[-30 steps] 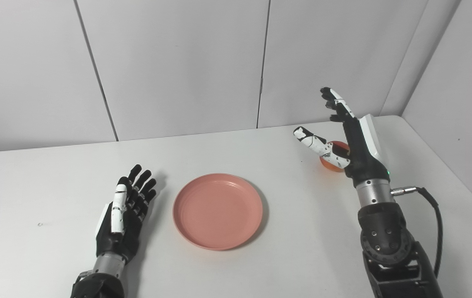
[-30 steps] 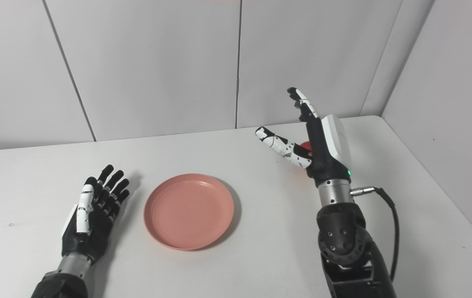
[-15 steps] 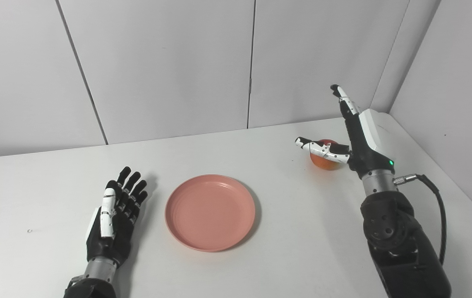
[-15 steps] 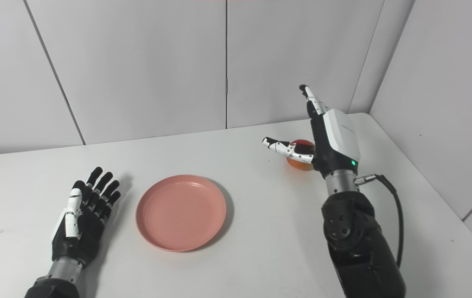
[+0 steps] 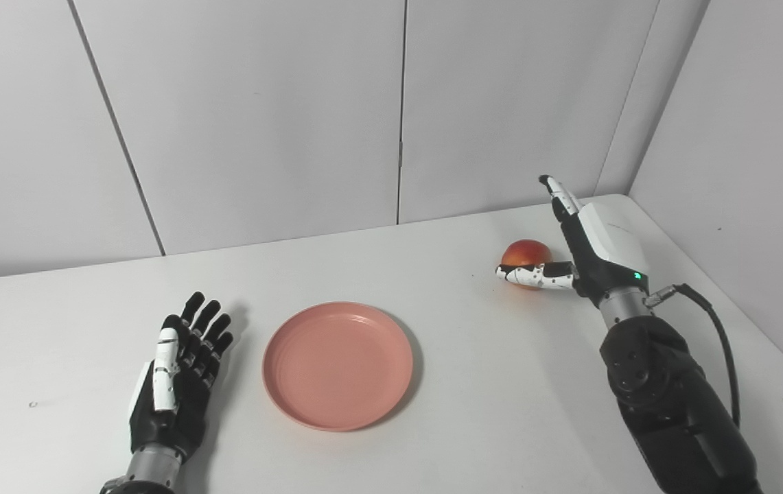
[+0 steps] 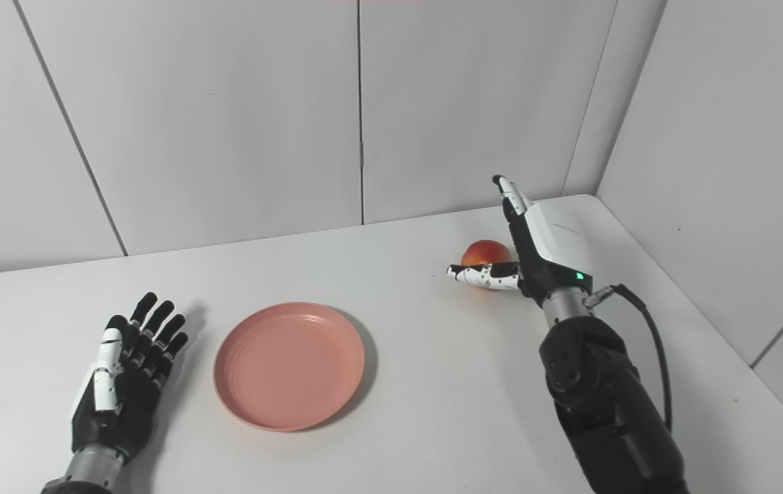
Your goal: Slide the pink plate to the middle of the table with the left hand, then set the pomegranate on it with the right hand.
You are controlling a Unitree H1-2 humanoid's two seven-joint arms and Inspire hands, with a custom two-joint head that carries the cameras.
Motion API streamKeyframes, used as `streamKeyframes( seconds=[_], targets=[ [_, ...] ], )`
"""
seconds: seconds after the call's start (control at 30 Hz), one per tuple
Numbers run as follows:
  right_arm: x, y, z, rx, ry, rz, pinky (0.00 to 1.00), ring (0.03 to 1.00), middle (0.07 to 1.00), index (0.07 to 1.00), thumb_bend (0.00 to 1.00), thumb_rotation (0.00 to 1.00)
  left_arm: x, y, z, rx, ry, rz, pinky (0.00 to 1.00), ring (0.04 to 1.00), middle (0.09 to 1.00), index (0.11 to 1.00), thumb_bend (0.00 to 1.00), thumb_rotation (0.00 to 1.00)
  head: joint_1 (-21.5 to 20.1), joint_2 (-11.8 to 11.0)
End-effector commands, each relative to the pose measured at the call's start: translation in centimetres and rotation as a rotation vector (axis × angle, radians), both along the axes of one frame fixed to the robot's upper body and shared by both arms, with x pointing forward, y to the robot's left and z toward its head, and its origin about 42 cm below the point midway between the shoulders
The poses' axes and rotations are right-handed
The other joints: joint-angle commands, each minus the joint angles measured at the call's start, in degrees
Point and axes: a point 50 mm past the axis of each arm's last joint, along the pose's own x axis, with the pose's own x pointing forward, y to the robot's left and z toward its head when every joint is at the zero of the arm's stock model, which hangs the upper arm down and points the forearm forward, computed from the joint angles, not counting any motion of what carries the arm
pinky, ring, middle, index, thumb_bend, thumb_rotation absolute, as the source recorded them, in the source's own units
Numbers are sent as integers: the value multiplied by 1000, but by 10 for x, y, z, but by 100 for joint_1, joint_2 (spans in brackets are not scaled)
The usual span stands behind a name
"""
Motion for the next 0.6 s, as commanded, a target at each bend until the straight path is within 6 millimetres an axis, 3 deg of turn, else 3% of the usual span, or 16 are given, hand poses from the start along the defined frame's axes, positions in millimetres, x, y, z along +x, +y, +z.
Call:
streamKeyframes(
  seconds=[0.0, 0.57],
  targets=[
    [10, -5, 25, -44, -63, 3, 732, 864, 928, 950, 943, 459, 0, 0, -3, -1, 27, 3, 962, 940, 950, 936, 404, 1000, 8, 1],
    [39, -19, 9, -54, 53, -5, 726, 863, 925, 949, 949, 460, -3, 1, -1, 6, 32, 4, 958, 935, 944, 930, 409, 1000, -11, 57]
  ],
)
